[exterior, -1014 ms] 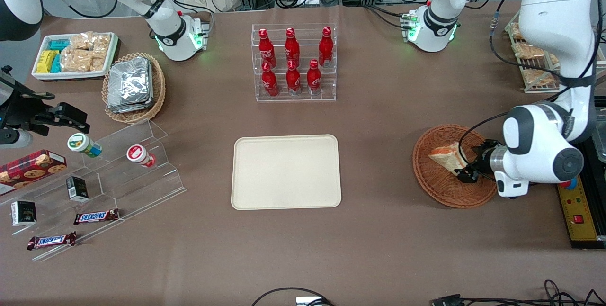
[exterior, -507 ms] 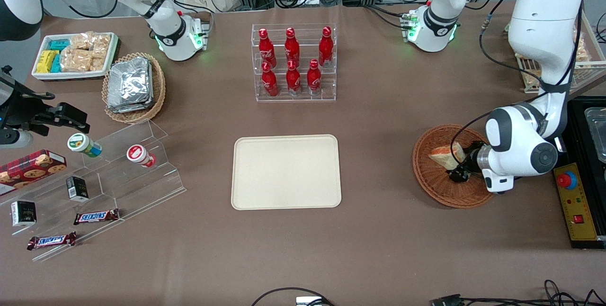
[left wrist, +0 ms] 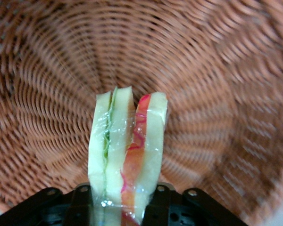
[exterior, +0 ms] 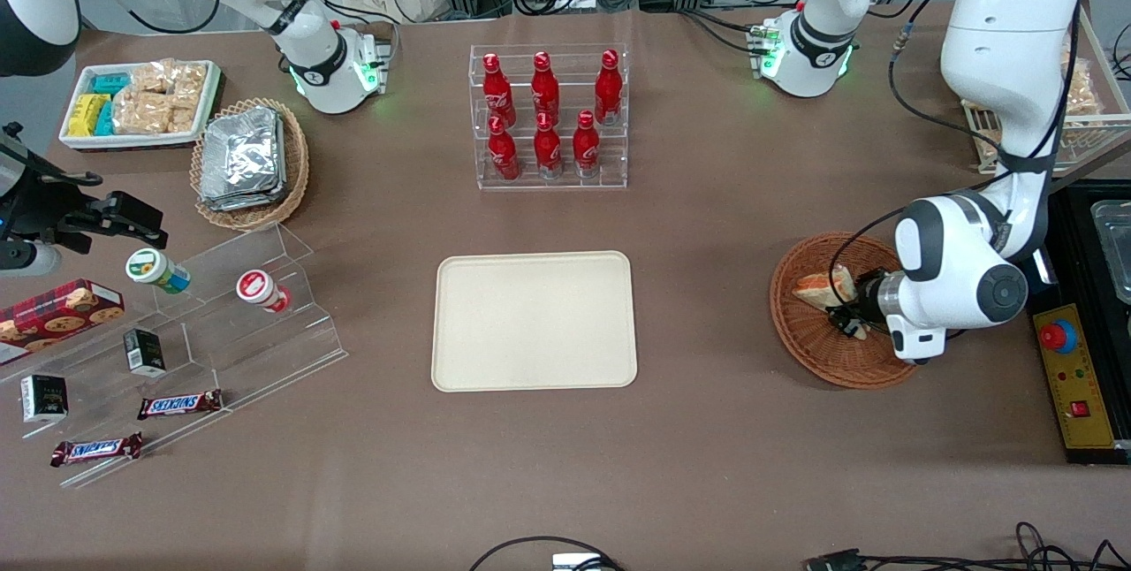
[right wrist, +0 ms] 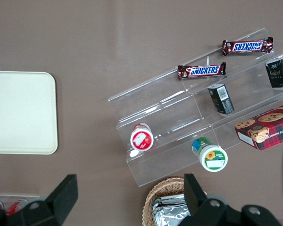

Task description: Place sandwich from basket to tray

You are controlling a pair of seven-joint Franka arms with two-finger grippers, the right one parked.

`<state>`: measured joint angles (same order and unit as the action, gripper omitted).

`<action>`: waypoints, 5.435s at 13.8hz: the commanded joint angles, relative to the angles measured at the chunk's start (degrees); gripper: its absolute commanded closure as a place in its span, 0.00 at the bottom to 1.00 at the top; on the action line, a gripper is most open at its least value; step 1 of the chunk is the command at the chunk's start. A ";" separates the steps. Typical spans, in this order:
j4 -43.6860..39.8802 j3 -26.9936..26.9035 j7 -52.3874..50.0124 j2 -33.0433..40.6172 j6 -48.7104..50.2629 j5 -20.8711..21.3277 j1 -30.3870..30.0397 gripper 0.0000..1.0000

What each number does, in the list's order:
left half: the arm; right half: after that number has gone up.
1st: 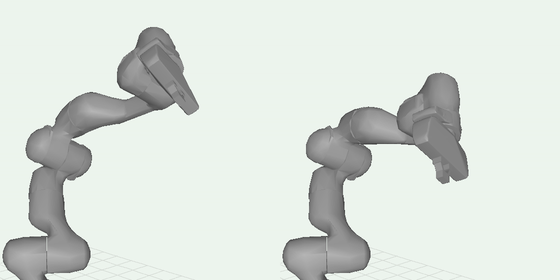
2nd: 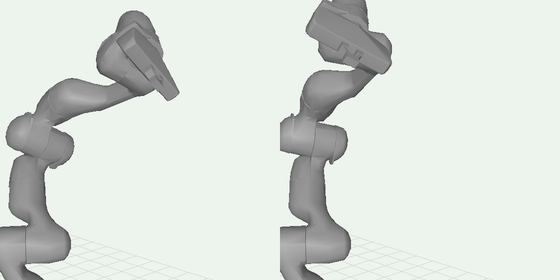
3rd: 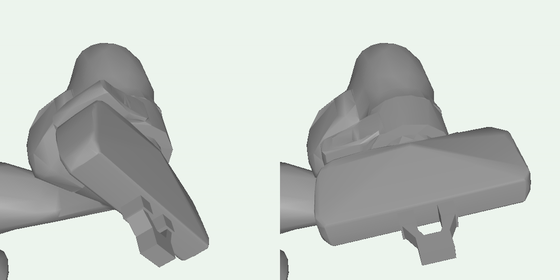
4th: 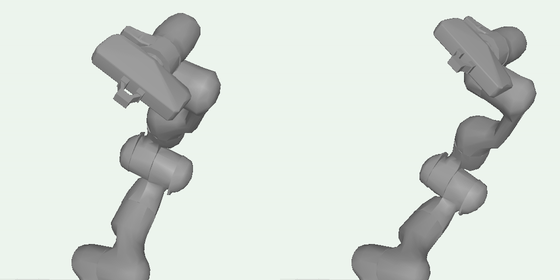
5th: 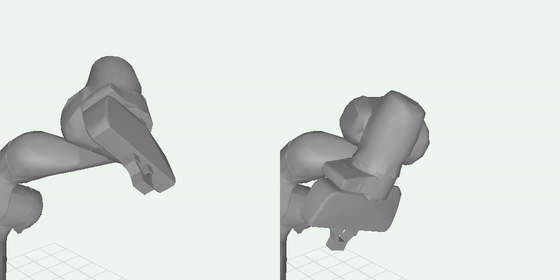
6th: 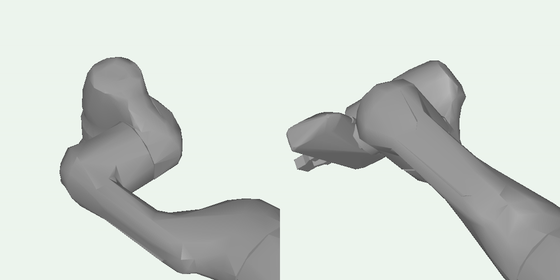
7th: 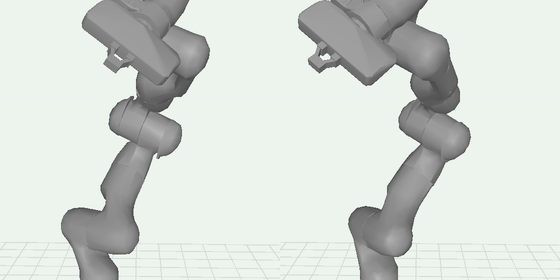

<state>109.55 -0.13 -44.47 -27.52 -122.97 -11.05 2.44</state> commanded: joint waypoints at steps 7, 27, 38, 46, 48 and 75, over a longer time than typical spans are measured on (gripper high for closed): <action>-18.04 12.86 7.56 6.08 18.55 1.29 1.50 0.84; -36.78 13.67 27.77 -24.07 4.67 4.37 21.64 0.76; -36.60 13.58 26.72 -22.68 -1.23 3.75 20.68 0.00; -35.64 12.96 21.01 -5.47 24.21 4.10 10.23 0.00; -35.02 12.26 21.35 0.25 33.71 5.16 4.27 0.00; -12.54 8.68 41.83 30.23 40.98 14.56 -5.44 0.01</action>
<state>91.53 10.98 -5.38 -2.15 -79.02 3.34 -3.66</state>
